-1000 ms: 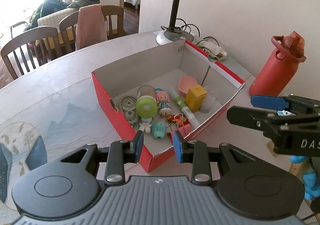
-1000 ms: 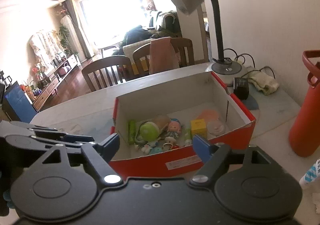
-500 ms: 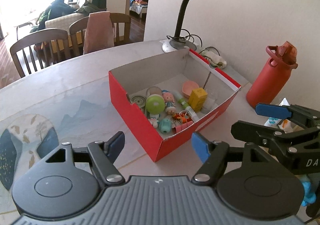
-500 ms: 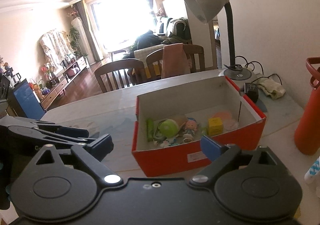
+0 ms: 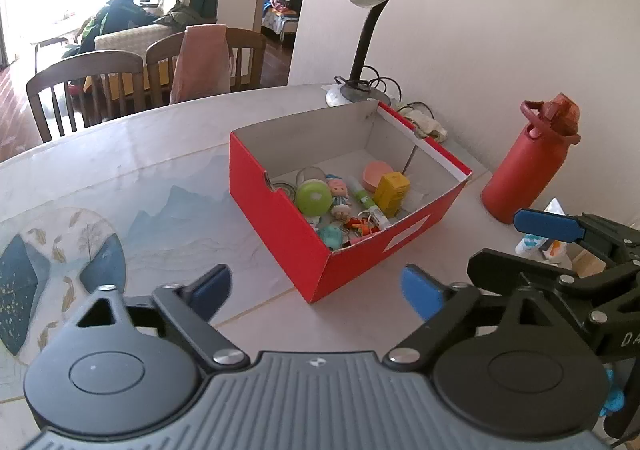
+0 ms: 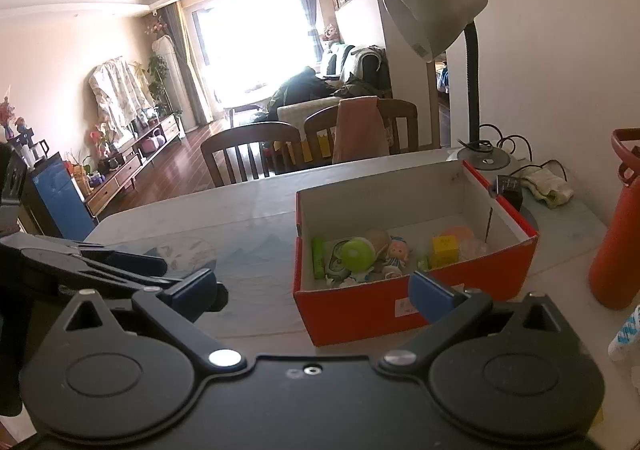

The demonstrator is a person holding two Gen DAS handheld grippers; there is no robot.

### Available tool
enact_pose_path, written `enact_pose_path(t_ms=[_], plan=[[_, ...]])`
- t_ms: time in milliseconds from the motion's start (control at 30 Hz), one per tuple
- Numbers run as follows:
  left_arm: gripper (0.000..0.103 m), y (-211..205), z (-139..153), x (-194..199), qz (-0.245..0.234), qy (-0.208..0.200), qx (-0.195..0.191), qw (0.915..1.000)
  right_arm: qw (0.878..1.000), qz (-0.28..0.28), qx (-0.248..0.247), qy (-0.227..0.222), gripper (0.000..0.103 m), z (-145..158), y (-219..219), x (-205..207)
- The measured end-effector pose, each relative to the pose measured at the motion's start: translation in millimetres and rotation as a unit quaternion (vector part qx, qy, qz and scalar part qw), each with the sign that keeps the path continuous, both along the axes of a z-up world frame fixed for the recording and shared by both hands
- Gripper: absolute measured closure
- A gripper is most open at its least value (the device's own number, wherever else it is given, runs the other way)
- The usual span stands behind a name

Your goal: Organize rigid objects

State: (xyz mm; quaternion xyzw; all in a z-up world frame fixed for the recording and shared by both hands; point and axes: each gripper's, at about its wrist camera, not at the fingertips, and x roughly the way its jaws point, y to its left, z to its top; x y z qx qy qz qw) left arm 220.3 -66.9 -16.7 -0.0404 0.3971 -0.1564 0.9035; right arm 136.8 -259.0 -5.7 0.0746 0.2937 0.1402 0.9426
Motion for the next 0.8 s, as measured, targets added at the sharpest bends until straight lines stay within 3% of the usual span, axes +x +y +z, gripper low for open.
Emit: enact_pose_path(t_ms=[500, 800], plan=[[0.0, 9.7, 16.8, -30.5, 0.001, -0.055, -0.002, 0.9985, 1.0, -0.009, 0.001, -0.013, 0.001, 2.6, 3.5, -20.5], [0.0, 14.3, 19.0, -34.8, 0.015, -0.058, 0.002, 0.9982, 1.0, -0.009, 0.009, -0.015, 0.0, 4.5, 6.3, -24.5]])
